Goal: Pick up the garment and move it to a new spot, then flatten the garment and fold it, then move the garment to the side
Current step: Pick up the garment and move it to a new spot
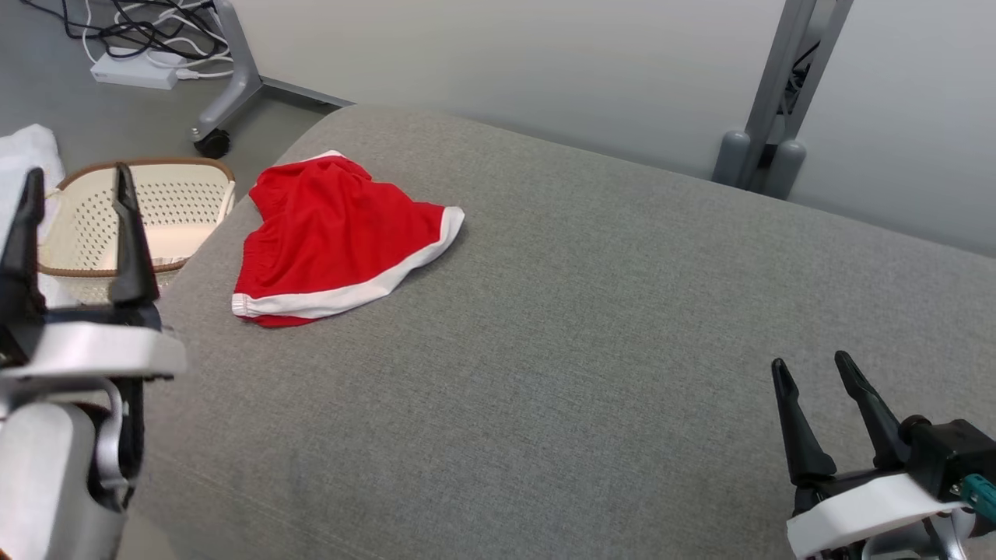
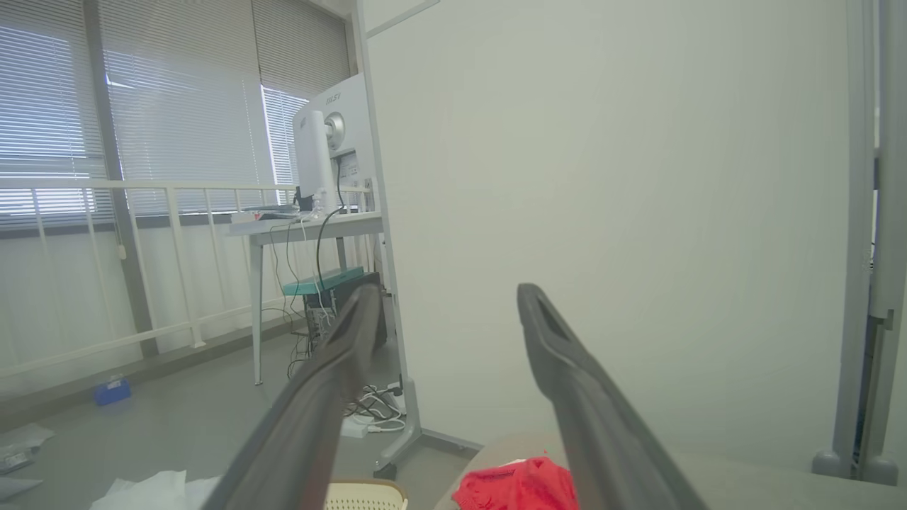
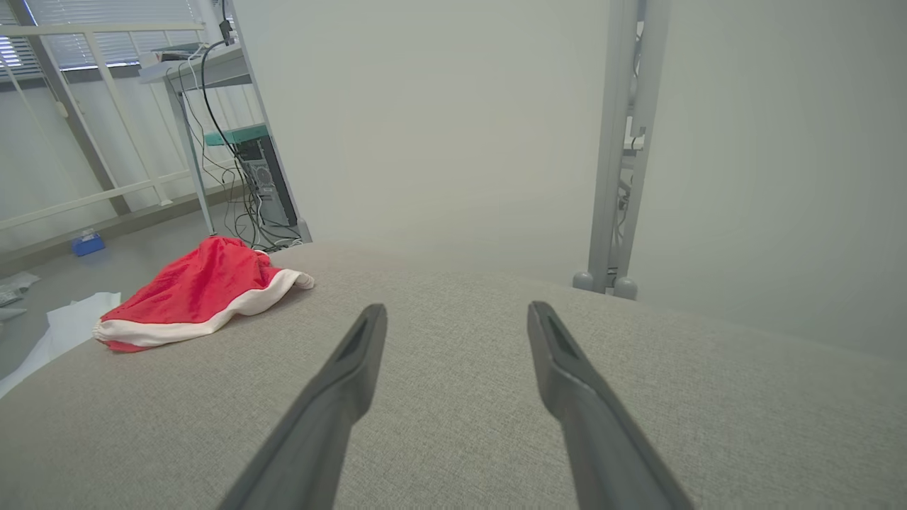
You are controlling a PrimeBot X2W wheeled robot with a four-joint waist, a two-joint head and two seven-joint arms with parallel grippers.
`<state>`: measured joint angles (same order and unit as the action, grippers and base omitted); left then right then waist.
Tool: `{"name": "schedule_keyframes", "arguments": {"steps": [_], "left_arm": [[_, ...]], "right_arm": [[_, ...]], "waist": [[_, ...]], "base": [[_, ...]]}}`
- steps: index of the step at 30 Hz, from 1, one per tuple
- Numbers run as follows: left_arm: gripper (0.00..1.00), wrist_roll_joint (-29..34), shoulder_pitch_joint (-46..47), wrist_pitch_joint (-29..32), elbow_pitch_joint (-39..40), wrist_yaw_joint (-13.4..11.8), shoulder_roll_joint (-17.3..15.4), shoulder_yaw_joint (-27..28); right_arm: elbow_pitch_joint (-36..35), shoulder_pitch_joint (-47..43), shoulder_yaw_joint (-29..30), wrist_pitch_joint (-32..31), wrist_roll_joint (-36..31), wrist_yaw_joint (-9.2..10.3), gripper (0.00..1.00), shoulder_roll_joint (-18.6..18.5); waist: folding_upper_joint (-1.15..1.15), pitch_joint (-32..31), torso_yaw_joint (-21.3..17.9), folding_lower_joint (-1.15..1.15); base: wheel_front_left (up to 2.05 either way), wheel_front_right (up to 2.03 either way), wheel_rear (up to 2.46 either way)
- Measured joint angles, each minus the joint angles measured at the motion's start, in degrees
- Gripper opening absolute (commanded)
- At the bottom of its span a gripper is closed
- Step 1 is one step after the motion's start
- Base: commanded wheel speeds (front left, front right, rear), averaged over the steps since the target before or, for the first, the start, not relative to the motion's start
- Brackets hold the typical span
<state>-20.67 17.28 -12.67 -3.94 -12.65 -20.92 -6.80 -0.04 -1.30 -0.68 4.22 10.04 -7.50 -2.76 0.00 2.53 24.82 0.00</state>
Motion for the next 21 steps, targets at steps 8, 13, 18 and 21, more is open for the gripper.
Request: {"name": "schedule_keyframes", "arguments": {"steps": [8,13,18,21], "left_arm": [[1.00,-3.8,13.7,4.0,-17.1,5.7,-1.9,0.4],[1.00,-5.1,18.3,5.8,-28.8,8.8,-2.2,-0.2],[1.00,-6.5,21.3,7.4,-42.2,11.9,-2.6,-0.7],[1.00,-7.0,23.3,7.4,-48.7,13.2,-3.0,-0.9]], "right_arm": [[-1.1,2.4,-0.6,-0.7,-1.1,0.00,1.00,0.0],[-1.4,3.5,-0.6,-1.0,-1.6,0.01,1.00,0.0],[-2.0,5.1,-1.2,-1.5,-2.4,0.01,1.00,0.0],[-2.7,6.1,-1.5,-1.9,-3.1,0.01,1.00,0.0]], "waist": [[0.00,4.1,-3.5,0.00],[0.00,6.7,-5.6,0.00],[0.00,10.2,-8.1,0.00],[0.00,12.5,-9.4,0.00]], "base": [[0.00,0.00,0.00],[0.00,0.00,0.00],[0.00,0.00,0.00],[0.00,0.00,0.00]]}}
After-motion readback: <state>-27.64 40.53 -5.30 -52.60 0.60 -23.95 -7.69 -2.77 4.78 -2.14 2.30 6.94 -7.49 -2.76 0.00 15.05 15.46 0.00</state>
